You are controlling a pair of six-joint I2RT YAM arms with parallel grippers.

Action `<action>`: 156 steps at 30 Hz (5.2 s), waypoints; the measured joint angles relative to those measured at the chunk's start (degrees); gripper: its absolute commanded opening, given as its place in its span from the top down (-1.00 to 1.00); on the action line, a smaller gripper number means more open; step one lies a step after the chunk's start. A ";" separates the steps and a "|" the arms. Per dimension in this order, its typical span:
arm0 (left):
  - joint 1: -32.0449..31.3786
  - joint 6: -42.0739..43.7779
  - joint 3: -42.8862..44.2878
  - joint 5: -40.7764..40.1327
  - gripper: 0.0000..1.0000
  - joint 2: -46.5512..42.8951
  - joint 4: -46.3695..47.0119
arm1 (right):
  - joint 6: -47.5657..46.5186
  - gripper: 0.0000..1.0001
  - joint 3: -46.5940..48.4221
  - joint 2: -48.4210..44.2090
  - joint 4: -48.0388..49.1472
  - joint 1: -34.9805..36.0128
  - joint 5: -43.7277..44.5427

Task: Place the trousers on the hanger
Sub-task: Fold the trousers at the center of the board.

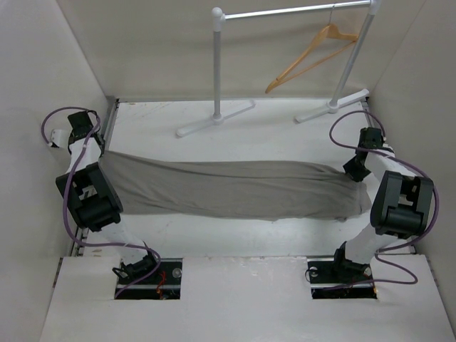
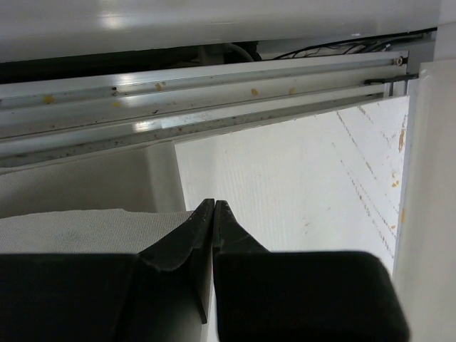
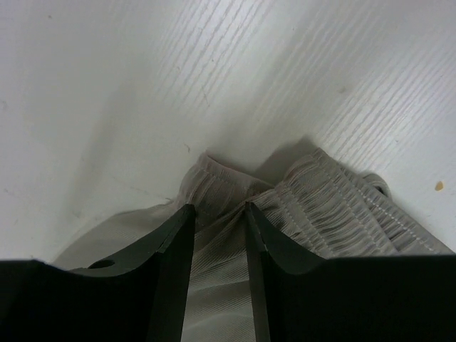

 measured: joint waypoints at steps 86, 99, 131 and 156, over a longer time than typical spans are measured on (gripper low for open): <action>-51.15 0.09 -44.00 6.75 0.26 -48.48 8.20 | 29.07 -0.53 -22.12 -19.41 -2.40 -3.56 1.31; -50.86 1.16 -44.04 7.34 0.27 -50.47 7.02 | 39.28 0.27 -19.02 -9.07 12.90 1.40 7.89; -45.94 10.34 -11.76 6.43 0.20 -45.64 -7.28 | 5.27 0.90 -3.13 -47.45 1.31 13.05 12.39; -17.68 11.39 -12.15 8.09 0.15 -52.68 -12.44 | 13.81 -0.45 63.69 35.74 -6.03 79.34 18.18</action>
